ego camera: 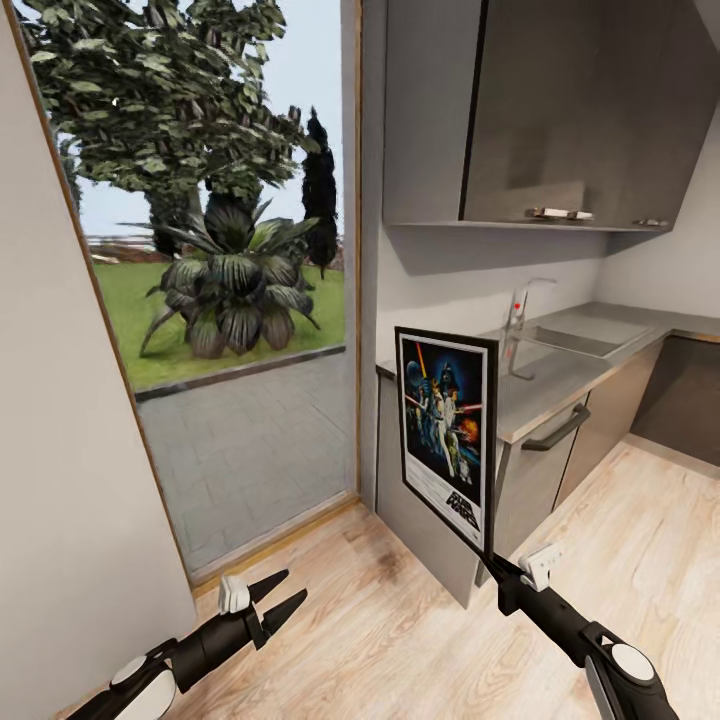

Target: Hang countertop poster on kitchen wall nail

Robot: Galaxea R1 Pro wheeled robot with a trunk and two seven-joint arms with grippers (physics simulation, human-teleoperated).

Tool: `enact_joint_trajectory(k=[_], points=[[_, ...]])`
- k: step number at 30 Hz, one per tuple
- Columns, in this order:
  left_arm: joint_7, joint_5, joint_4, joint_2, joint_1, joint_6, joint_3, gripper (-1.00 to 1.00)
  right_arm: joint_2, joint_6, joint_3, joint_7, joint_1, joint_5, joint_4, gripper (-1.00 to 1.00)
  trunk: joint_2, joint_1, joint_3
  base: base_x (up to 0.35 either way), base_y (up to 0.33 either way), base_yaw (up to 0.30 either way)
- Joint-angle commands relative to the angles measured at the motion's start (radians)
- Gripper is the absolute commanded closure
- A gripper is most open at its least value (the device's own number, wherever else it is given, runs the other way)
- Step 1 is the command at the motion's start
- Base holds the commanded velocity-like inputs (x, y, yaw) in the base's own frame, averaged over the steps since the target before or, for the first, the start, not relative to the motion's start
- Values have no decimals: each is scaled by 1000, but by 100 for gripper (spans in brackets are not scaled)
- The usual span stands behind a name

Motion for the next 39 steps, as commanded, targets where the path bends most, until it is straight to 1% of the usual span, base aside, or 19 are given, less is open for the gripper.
enact_joint_trajectory(k=[1,13,16,17,18,19,21,23,31,39], points=[[0,8,0,1,-2,-6,-6,-100,0,-7,-3,6,-1,8,0,100,7,-4,1,-3,0,0],[0,8,1,1,-1,-4,-4,-100,0,-6,-4,6,-1,7,0,100,91,-50,19,-1,0,0],[0,8,3,1,-2,-4,-2,-100,-9,-5,-4,7,-1,-3,-4,100,112,-62,24,0,0,0],[0,8,5,1,-2,-4,-2,-100,-21,-5,-4,10,-1,-18,-5,100,119,-65,25,0,0,0],[0,8,9,1,-1,-4,0,-100,-50,-3,-3,36,-1,-58,-5,100,126,-69,27,0,0,0],[0,8,11,1,-1,-3,0,-100,-58,-3,-3,48,-1,-71,-5,100,133,-73,29,0,0,0],[0,8,14,1,-1,-3,1,-100,-88,0,-1,90,-1,-112,-5,100,147,-81,32,0,0,0],[0,8,15,1,-1,-3,1,-100,-94,0,0,98,-1,-121,-6,100,161,-88,37,0,0,0],[0,8,16,1,-2,-3,1,-100,-98,1,-2,124,-1,-124,-6,100,217,-119,62,0,0,0],[0,9,16,1,-1,-2,1,-100,-98,1,-3,134,-1,-124,-6,100,273,-150,87,0,0,0]])
